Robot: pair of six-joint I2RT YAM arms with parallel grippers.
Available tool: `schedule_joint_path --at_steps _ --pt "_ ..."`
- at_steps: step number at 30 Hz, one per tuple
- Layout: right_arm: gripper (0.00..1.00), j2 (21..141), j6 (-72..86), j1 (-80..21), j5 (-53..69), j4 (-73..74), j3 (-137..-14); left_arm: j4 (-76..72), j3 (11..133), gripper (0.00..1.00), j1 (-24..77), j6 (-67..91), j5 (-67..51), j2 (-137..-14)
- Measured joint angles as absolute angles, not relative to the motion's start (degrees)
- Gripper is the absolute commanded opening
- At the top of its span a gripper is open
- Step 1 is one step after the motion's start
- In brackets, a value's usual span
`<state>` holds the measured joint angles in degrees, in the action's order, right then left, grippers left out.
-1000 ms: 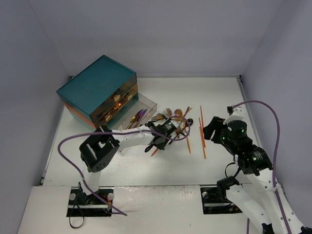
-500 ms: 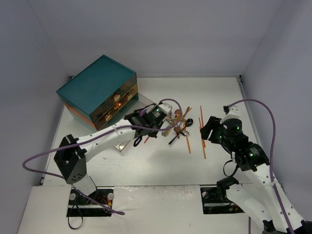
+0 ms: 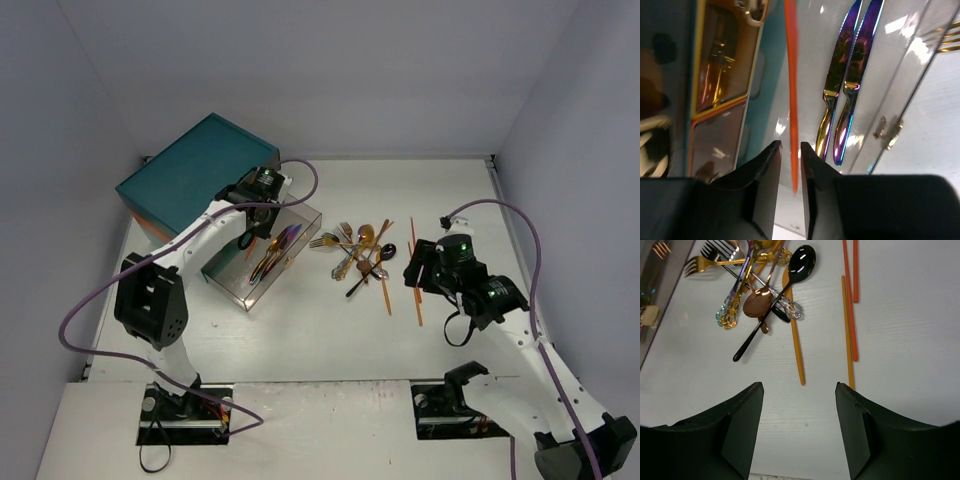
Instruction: Sort the eating utensils into containers
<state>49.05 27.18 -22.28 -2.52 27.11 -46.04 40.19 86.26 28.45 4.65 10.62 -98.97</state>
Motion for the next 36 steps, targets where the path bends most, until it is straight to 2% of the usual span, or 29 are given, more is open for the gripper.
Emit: schedule_joint_path --at_steps 5,12,18,26,32,34,36 --pt "0.54 58.09 27.21 -22.4 -1.74 25.82 -45.55 40.59 87.95 0.43 27.73 2.36 8.8 -105.12" --pt "0.49 68.47 27.18 -23.82 -0.91 22.78 -44.07 40.95 89.46 0.66 27.73 2.56 7.42 -102.32" --pt "0.41 75.55 26.99 -26.61 -1.03 18.72 -43.94 41.55 89.47 0.67 27.73 6.68 7.53 -92.69" --pt "0.36 84.62 26.51 -27.92 -1.2 14.37 -45.03 43.72 88.01 0.67 27.73 10.34 7.75 -81.96" --pt "0.22 89.33 26.96 -28.25 -2.31 10.53 -45.7 44.89 86.67 0.67 27.73 11.22 7.42 -79.18" --pt "0.07 90.03 27.24 -28.29 -3.37 9.6 -46.07 45.14 86.43 0.67 27.73 11.21 7.34 -78.97" --pt "0.01 90.48 27.93 -28.29 -4.9 8.69 -46.21 45.3 86.33 0.67 27.73 11.2 7.29 -78.96"
